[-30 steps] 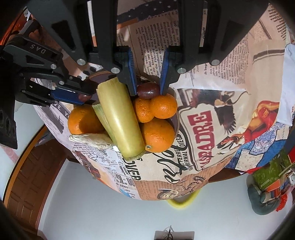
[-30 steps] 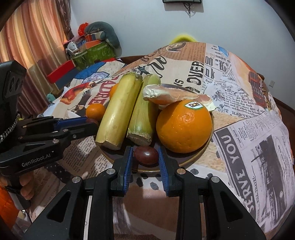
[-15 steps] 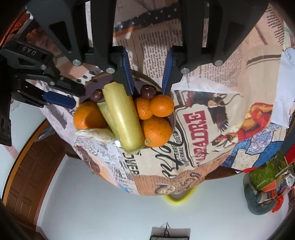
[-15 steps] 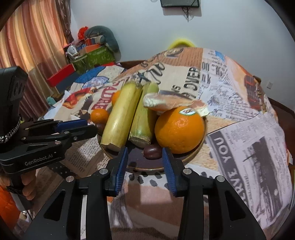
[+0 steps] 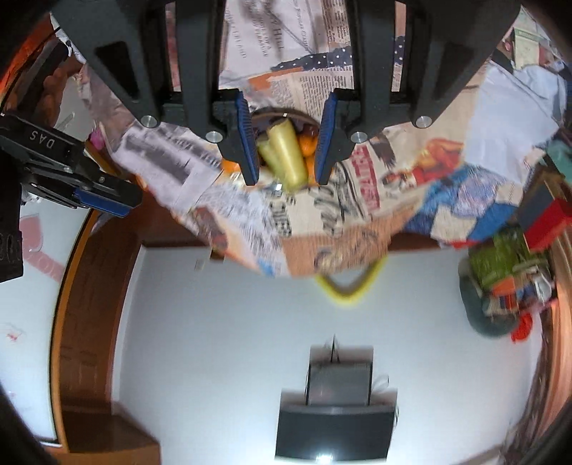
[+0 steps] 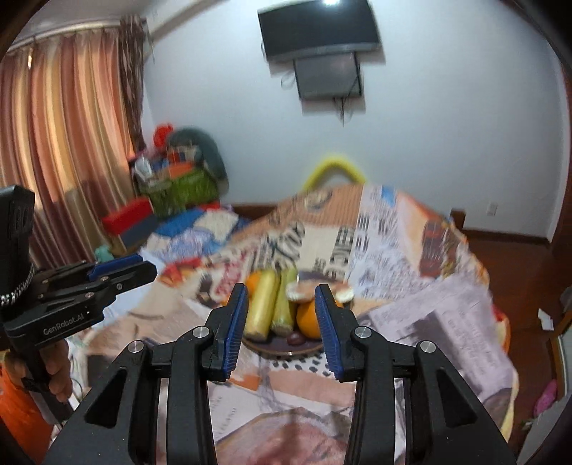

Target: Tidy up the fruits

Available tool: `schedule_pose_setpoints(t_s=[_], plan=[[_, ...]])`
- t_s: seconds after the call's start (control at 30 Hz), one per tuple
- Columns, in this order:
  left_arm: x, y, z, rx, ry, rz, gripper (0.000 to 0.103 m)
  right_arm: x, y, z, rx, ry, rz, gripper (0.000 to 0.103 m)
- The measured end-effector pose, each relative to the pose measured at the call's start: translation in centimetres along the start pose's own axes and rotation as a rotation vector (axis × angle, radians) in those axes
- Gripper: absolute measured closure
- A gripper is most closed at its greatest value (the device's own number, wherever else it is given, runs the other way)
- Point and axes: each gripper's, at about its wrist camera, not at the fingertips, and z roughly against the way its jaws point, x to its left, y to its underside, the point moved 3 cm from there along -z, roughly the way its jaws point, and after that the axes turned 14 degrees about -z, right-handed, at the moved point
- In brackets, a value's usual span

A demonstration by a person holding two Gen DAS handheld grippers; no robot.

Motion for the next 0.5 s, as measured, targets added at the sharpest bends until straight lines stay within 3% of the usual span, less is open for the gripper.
schedule_pose_setpoints(t_s=[0.13,0.3,0.5], plan=[[-1.1,-1.8,5.2,-0.105,-0.032,-0.013,0.070,1.6,-0.9,5.1,-0.118,-0.011,0.018,0.068],[-2.1,-2.6,10.6,-0.226,-0.096,-0.020,0.048,3.4,-1.2,9.8,-0.235,-0.037,0.023,0.066],[-3.1,-2.4,14.3,-0.294,-0.138,-0.034,0.025,4.7,-0.5,12.3,-0.327,-0.018,0.035,0.042]])
